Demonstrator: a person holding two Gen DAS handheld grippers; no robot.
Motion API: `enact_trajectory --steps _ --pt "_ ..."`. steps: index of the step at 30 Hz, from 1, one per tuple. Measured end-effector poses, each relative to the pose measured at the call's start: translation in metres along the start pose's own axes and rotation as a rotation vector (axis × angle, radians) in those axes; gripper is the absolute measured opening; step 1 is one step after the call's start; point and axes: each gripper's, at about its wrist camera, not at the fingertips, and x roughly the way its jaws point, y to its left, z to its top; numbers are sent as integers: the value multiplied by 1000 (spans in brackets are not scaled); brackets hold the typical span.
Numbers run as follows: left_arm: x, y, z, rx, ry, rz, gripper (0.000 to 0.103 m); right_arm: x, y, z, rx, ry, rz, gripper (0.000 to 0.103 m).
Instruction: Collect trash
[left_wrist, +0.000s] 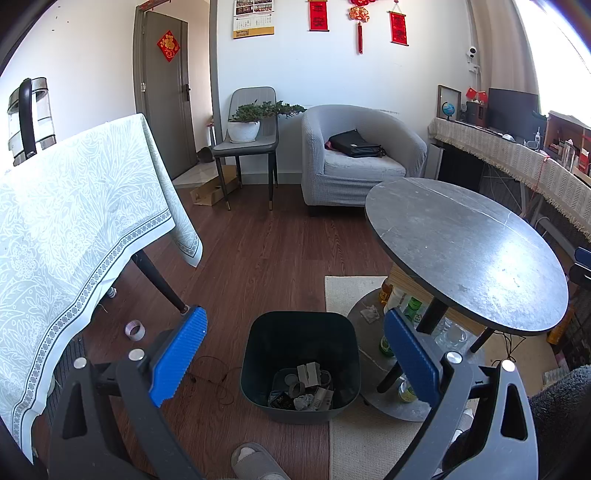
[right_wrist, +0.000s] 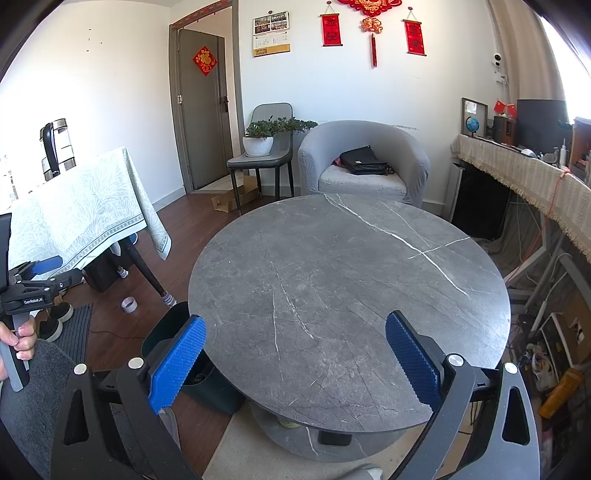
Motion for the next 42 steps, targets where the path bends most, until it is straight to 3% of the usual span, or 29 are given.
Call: enact_trajectory --steps 42 --pt "-2 -6 -4 -8 8 -7 98 0 0 0 -1 0 0 99"
